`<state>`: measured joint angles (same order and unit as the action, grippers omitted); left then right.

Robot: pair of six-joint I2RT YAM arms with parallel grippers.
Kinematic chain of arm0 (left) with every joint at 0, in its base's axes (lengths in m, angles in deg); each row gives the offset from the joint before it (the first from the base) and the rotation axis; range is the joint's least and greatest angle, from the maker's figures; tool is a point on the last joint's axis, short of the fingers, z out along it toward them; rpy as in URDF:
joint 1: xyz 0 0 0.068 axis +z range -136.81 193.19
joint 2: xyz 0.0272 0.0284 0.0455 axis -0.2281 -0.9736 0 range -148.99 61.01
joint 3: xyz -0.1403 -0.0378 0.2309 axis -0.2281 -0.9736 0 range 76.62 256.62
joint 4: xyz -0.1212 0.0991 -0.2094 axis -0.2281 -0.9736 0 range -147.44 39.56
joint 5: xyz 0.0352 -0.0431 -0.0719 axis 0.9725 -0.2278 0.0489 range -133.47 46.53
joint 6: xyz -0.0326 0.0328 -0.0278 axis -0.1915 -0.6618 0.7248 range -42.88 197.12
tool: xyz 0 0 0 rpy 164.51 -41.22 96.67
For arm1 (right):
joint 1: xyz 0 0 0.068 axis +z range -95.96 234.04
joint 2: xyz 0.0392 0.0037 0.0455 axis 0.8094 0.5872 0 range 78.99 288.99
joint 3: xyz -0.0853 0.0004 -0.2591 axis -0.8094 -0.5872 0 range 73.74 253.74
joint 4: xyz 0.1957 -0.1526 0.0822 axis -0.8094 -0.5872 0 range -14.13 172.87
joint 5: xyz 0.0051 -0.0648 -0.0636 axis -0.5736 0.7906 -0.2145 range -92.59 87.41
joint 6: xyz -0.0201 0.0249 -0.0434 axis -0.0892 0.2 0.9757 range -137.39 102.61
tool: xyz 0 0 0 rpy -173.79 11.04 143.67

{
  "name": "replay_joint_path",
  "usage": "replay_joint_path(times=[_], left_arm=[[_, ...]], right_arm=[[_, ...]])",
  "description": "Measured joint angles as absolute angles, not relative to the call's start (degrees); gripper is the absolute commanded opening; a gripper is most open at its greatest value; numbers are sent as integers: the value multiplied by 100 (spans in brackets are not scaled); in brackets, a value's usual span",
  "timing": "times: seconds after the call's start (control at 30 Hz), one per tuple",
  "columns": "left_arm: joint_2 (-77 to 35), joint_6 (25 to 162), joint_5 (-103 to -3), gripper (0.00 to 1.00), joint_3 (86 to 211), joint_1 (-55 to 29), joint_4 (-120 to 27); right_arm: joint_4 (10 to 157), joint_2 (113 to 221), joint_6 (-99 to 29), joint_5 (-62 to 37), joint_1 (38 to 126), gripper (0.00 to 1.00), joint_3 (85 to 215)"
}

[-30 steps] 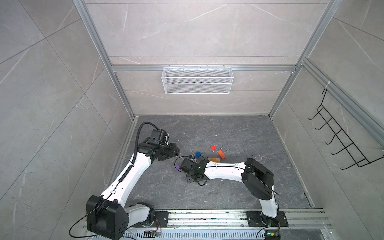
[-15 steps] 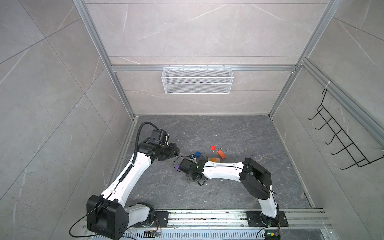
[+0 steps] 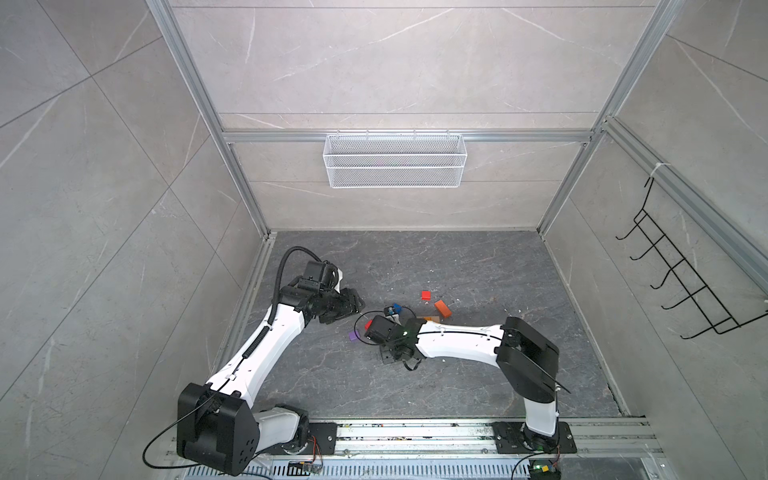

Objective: Build the wood block tower
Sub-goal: 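Grasp the green bar with the right gripper, then carry the green bar with the right gripper beside the yellow block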

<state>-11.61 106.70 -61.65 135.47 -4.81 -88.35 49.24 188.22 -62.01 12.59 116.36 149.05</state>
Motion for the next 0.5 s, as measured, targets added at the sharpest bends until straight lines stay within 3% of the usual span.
replay_joint_path(times=[0.3, 0.5], left_arm=[[-1292, 10742, -6571, 86, 13287, -613, -8227], [-1509, 10801, -6661, 88, 13283, -1023, -7801]], right_arm=[[5097, 17021, -5991, 1246, 10810, 0, 13858], [5197, 16514, -5578, 1018, 10277, 0, 13408]])
